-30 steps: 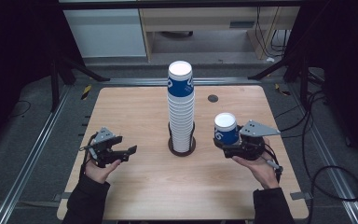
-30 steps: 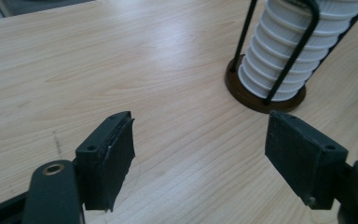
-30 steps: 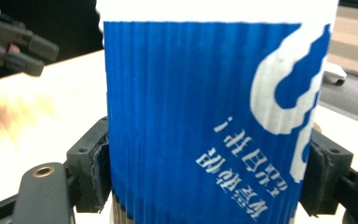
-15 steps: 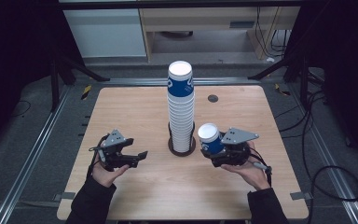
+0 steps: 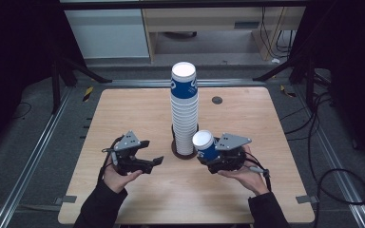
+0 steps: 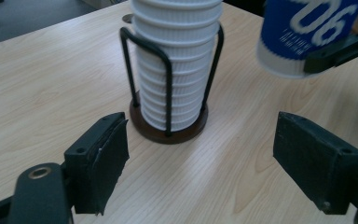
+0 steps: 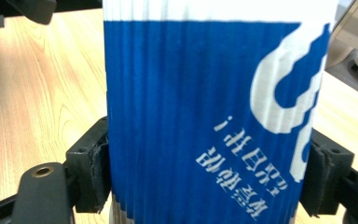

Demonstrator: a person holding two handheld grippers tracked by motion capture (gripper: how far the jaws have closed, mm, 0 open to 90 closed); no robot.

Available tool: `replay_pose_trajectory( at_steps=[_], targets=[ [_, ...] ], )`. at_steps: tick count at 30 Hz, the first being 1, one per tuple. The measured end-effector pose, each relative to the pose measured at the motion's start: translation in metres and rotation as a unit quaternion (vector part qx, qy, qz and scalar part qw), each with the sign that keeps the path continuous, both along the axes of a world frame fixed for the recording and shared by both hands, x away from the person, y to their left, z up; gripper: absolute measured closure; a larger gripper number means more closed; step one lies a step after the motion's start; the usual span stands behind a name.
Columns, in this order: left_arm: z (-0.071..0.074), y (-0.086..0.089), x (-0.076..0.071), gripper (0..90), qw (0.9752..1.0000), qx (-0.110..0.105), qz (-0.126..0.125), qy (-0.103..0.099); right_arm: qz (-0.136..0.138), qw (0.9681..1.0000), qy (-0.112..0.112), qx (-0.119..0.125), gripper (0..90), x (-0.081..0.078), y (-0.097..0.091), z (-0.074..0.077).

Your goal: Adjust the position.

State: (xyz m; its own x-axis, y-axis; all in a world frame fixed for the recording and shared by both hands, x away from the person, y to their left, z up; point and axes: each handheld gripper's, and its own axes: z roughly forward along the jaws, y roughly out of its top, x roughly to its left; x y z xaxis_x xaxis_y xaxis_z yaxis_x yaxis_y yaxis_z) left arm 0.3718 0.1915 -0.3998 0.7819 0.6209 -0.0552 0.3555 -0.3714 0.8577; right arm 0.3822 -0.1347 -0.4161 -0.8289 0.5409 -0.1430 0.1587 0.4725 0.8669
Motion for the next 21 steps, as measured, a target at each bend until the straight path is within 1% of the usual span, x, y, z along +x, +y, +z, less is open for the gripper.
replay_pose_trajectory(
  at_steps=[1, 3, 4, 5, 6, 8, 11, 13, 17, 18, 20, 21],
  targets=[
    [0.000, 0.000, 0.000, 17.5, 1.0000, 0.000, 0.000, 0.000, 0.000, 1.0000, 0.000, 0.000, 20.9, 0.000, 0.000, 0.000],
    [0.002, -0.008, -0.004, 17.4, 0.9999, -0.002, -0.014, -0.001, 0.005, 1.0000, 0.000, -0.003, 20.9, 0.000, 0.005, -0.002],
    [0.002, -0.008, -0.004, 17.5, 0.9999, -0.002, -0.014, -0.001, 0.005, 1.0000, 0.000, -0.003, 20.9, 0.000, 0.005, -0.002],
    [0.002, -0.011, -0.005, 17.4, 0.9998, -0.002, -0.018, -0.001, 0.013, 0.9999, 0.001, -0.003, 20.9, -0.001, 0.009, -0.003],
    [0.002, -0.013, -0.006, 17.4, 0.9998, -0.002, -0.021, -0.001, 0.013, 0.9999, 0.001, -0.003, 20.9, -0.001, 0.009, -0.003],
    [0.003, -0.018, -0.008, 17.2, 0.9996, -0.003, -0.029, -0.002, 0.022, 0.9997, 0.005, -0.004, 20.9, -0.001, 0.016, -0.005],
    [0.003, -0.020, -0.008, 17.1, 0.9994, -0.009, -0.033, 0.002, 0.034, 0.9993, 0.006, -0.012, 20.9, -0.001, 0.025, -0.008],
    [0.004, -0.021, -0.008, 17.0, 0.9993, -0.012, -0.035, 0.001, 0.043, 0.9990, 0.008, -0.012, 20.9, 0.000, 0.030, -0.010],
    [0.004, -0.025, -0.008, 16.6, 0.9991, -0.017, -0.039, 0.006, 0.048, 0.9987, 0.010, -0.014, 20.9, 0.001, 0.037, -0.013],
    [0.004, -0.027, -0.008, 16.1, 0.9989, -0.020, -0.042, 0.009, 0.050, 0.9985, 0.013, -0.018, 20.8, 0.002, 0.043, -0.016],
    [0.003, -0.029, -0.008, 16.0, 0.9987, -0.020, -0.046, 0.008, 0.050, 0.9984, 0.013, -0.021, 20.8, 0.002, 0.045, -0.017],
    [0.003, -0.031, -0.009, 16.0, 0.9987, -0.018, -0.047, 0.008, 0.052, 0.9982, 0.015, -0.024, 20.8, 0.002, 0.049, -0.019]
  ],
)
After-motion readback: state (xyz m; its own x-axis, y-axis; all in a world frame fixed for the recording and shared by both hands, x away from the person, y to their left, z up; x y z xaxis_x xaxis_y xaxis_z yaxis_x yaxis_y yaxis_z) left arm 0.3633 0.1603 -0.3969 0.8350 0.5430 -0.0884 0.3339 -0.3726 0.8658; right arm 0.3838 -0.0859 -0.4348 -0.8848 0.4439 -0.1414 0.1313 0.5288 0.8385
